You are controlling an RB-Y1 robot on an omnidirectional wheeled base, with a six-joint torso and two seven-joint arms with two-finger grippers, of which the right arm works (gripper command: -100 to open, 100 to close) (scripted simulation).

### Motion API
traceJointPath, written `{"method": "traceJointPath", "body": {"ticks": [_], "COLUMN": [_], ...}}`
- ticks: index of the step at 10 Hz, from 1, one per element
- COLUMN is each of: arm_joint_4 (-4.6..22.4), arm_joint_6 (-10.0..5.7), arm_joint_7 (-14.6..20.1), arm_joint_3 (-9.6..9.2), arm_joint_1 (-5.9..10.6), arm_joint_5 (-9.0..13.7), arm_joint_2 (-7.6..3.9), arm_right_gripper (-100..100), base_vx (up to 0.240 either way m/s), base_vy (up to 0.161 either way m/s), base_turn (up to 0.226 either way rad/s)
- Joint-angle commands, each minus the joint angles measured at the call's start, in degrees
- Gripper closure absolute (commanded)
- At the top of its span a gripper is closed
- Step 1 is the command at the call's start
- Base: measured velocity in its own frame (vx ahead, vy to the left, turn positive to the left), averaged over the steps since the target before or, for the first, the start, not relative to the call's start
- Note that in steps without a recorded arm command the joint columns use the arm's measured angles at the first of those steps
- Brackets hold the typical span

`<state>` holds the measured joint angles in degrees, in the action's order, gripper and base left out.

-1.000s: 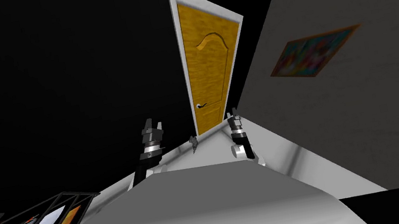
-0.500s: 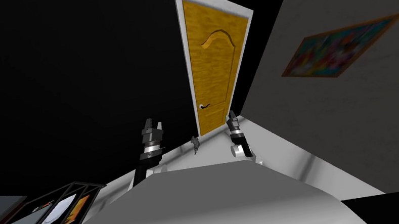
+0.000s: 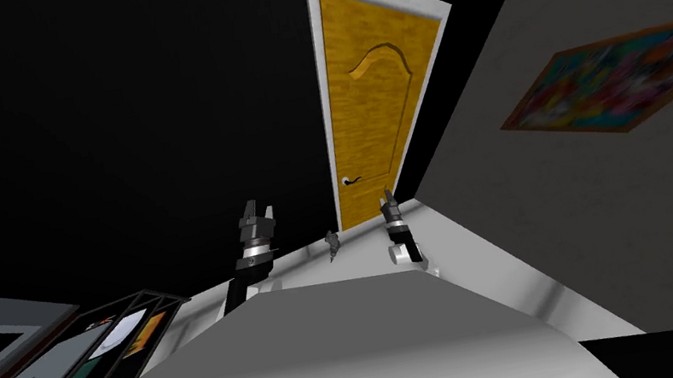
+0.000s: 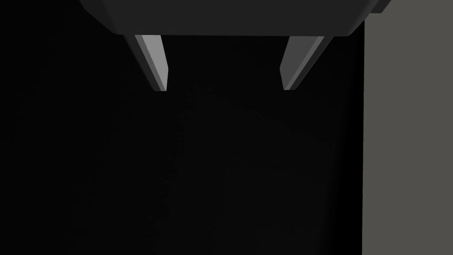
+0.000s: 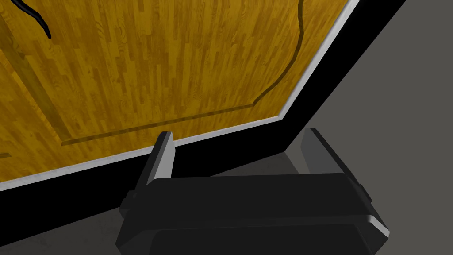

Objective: Pull the door open

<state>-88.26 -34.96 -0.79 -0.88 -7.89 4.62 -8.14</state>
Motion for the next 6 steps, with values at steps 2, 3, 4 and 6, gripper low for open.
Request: {"method": "traceJointPath", "body": {"ticks": [2, 3, 4, 6], "arm_joint_4": [4.6, 5.1, 7.0, 9.2], "arm_joint_6": [-0.09, -0.09, -0.20, -0.30], "arm_joint_7": [0.1, 0.1, 0.1, 0.2], "arm_joint_3": [0.01, 0.01, 0.04, 0.07], "arm_joint_1": [1.87, 1.87, 2.67, 3.45], "arm_joint_5": [0.7, 0.7, 1.0, 1.3], "arm_joint_2": [-0.81, -0.81, -1.15, -1.47], "arm_right_gripper": [-100, -100, -100, -100], "base_vx": [0.075, 0.067, 0.062, 0.062], "base_vy": [-0.048, -0.032, -0.023, -0.037], "base_turn": [0.196, 0.053, 0.112, 0.127]}}
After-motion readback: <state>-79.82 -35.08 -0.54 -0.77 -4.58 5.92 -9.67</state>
